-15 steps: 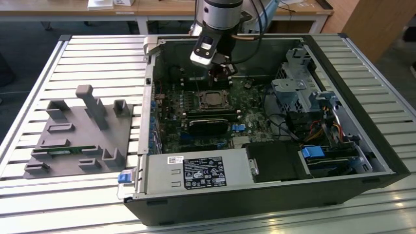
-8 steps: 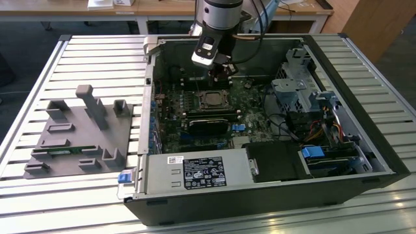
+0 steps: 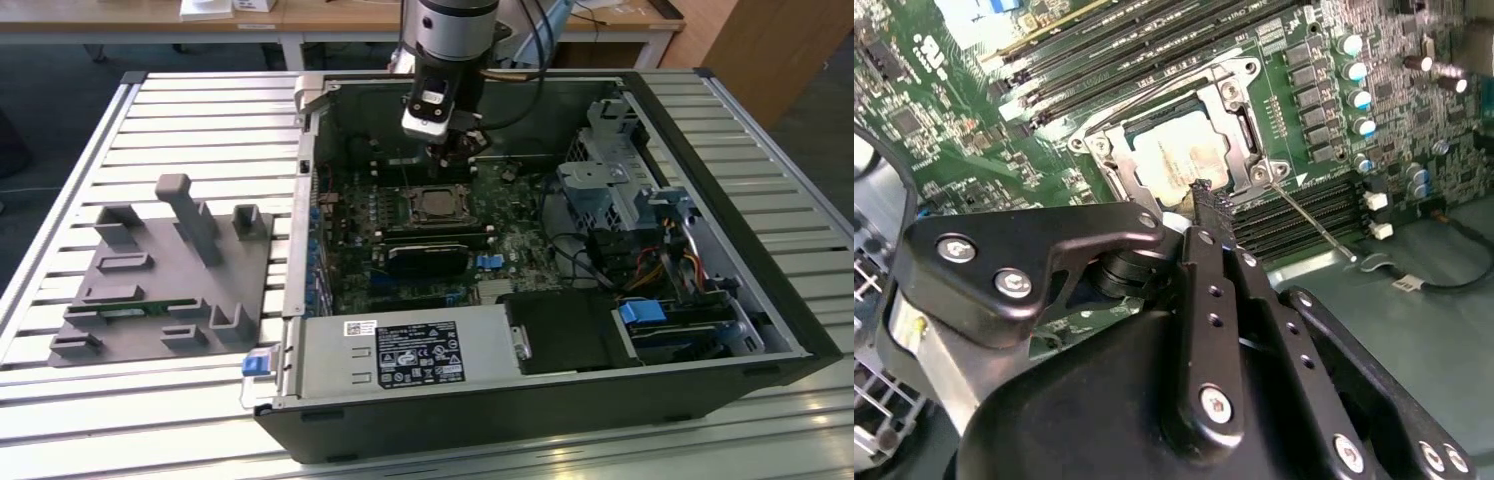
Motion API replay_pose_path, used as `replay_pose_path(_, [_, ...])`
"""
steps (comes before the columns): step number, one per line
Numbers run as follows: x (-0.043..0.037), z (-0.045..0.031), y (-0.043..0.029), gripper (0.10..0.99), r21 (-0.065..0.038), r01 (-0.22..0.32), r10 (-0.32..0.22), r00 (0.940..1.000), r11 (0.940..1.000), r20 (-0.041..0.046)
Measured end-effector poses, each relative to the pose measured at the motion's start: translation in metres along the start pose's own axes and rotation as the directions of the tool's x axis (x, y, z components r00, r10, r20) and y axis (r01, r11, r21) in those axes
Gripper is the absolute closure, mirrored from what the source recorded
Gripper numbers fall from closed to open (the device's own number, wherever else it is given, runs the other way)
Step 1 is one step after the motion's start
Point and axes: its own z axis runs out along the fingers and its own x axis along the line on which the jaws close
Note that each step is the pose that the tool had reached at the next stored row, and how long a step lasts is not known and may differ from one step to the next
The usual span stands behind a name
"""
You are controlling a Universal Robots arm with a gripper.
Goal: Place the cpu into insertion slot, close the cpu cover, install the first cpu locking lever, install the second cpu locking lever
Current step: 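Install the first cpu locking lever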
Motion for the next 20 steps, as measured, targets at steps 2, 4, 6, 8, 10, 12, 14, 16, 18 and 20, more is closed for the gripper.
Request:
replay_pose_path(2, [0.0, 0.0, 0.0, 0.98, 0.0, 0.019, -0.019, 0.9998, 0.9998, -0.0001])
replay_pose_path(4, [0.0, 0.0, 0.0, 0.98, 0.001, 0.033, -0.033, 0.9995, 0.9995, -0.0004])
replay_pose_path(6, [0.0, 0.0, 0.0, 0.98, 0.001, 0.046, -0.046, 0.999, 0.999, -0.0005])
replay_pose_path(8, [0.0, 0.0, 0.0, 0.98, 0.001, 0.057, -0.057, 0.9984, 0.9984, -0.0006])
replay_pose_path(10, [0.0, 0.0, 0.0, 0.98, 0.001, 0.066, -0.066, 0.9978, 0.9978, -0.0007])
replay_pose_path(12, [0.0, 0.0, 0.0, 0.98, 0.001, 0.076, -0.076, 0.9971, 0.9971, -0.0009])
replay_pose_path(14, [0.0, 0.0, 0.0, 0.98, 0.001, 0.085, -0.085, 0.9964, 0.9964, -0.001])
replay_pose_path(16, [0.0, 0.0, 0.0, 0.98, 0.001, 0.095, -0.095, 0.9955, 0.9955, -0.0011])
replay_pose_path(18, [0.0, 0.0, 0.0, 0.98, 0.002, 0.104, -0.104, 0.9946, 0.9946, -0.0012])
replay_pose_path(20, [0.0, 0.0, 0.0, 0.98, 0.002, 0.114, -0.114, 0.9935, 0.9935, -0.0013])
